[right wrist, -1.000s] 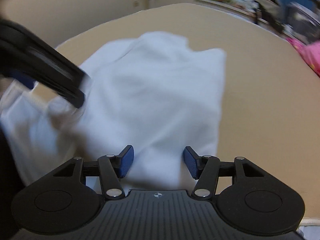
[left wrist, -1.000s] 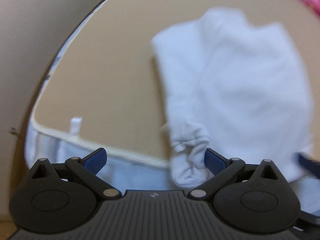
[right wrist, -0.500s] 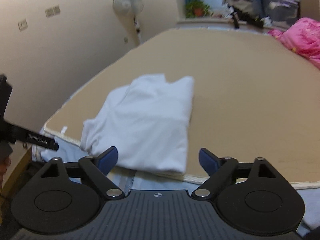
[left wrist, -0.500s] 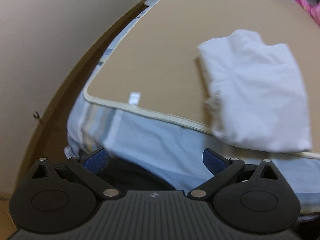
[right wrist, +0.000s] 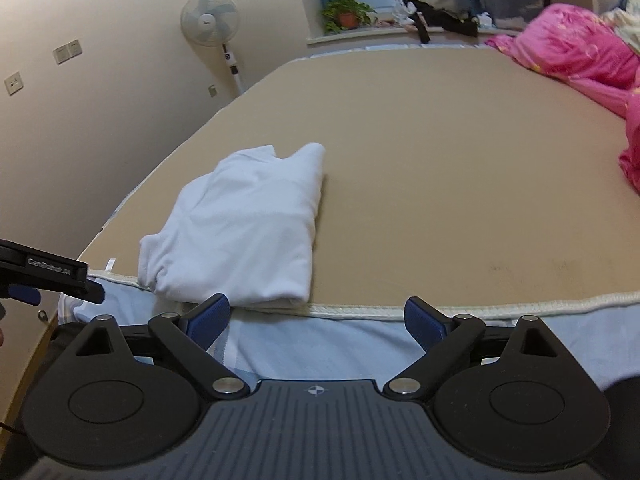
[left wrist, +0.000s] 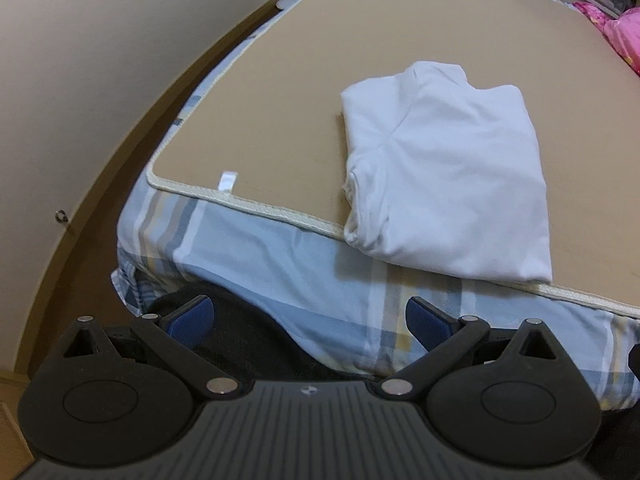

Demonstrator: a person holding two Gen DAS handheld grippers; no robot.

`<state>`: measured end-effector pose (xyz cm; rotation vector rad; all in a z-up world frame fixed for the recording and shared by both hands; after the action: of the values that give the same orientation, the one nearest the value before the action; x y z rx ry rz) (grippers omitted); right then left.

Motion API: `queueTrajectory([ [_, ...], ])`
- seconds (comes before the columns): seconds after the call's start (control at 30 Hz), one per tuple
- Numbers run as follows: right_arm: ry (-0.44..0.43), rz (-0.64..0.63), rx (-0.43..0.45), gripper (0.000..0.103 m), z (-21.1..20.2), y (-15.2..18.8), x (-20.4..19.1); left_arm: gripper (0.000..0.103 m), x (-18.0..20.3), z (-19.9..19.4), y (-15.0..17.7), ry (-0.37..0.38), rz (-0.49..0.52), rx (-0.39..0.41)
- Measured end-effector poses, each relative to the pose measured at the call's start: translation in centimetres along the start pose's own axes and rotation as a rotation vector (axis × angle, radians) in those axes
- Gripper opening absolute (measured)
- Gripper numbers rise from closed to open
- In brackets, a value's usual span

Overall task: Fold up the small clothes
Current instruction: 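Lift both tools back and view the narrowed shirt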

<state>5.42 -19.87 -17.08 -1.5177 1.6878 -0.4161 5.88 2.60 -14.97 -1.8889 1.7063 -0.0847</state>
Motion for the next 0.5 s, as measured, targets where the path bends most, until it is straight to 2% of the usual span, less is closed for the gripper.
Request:
queueTrajectory([
  [0.1, 0.007, 0.003, -0.015, 0.095, 0.9, -0.2, 0.2, 0.102, 0.1, 0.3, -0.2, -0.002, 0.001, -0.011],
  [0.13, 0.007, 0.001, -0.019, 0.095, 1.5, -1.8, 0.4, 0.102, 0.2, 0.5, -0.2, 0.004, -0.001, -0.019],
  [0.5, 0.011, -0.012, -0.071, 0.095, 3.9, -2.7, 1.0, 0.102, 2.4, 2.7, -0.2, 0.044, 0.004, -0.103],
])
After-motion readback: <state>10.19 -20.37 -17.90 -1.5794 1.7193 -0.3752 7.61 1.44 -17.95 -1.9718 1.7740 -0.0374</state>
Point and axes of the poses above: each gripper's, at about its wrist camera, not at the fingertips, and z roughly the way its jaws point, x to its right, y to its underside, the point moved 8 cm from there along z, roughly the way its jaws point, and after that the axes turned 10 degrees about -y, right-handed, at the moved point
